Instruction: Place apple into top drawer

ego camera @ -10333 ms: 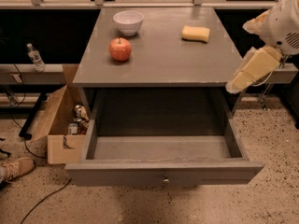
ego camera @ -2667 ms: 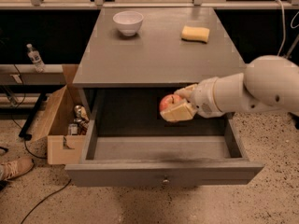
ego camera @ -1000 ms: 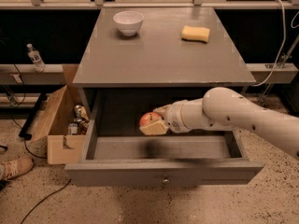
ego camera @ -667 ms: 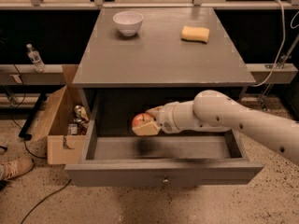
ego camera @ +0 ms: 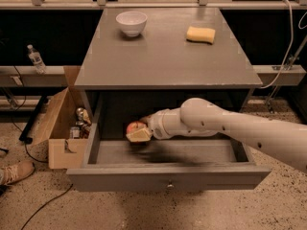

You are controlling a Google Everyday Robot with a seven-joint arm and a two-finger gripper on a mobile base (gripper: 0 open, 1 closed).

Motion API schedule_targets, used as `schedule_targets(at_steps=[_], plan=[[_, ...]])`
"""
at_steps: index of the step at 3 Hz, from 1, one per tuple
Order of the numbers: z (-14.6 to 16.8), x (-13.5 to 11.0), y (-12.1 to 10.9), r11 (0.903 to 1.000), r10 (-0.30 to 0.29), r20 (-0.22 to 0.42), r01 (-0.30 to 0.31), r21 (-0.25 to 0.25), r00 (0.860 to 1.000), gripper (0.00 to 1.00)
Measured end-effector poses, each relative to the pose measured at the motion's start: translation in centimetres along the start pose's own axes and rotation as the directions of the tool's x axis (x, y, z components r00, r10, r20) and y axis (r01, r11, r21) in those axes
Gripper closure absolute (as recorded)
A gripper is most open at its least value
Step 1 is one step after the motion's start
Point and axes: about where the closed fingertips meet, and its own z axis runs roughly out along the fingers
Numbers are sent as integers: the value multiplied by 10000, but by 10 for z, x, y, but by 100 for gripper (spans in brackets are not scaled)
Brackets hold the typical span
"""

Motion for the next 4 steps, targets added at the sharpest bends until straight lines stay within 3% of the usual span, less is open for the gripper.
schedule_targets(at_steps=[3,4], plan=[[0,16,-24,9952,757,342,-776,591,9965,4],[-28,20,-42,9892,1237,868,-1297,679,9885,0]])
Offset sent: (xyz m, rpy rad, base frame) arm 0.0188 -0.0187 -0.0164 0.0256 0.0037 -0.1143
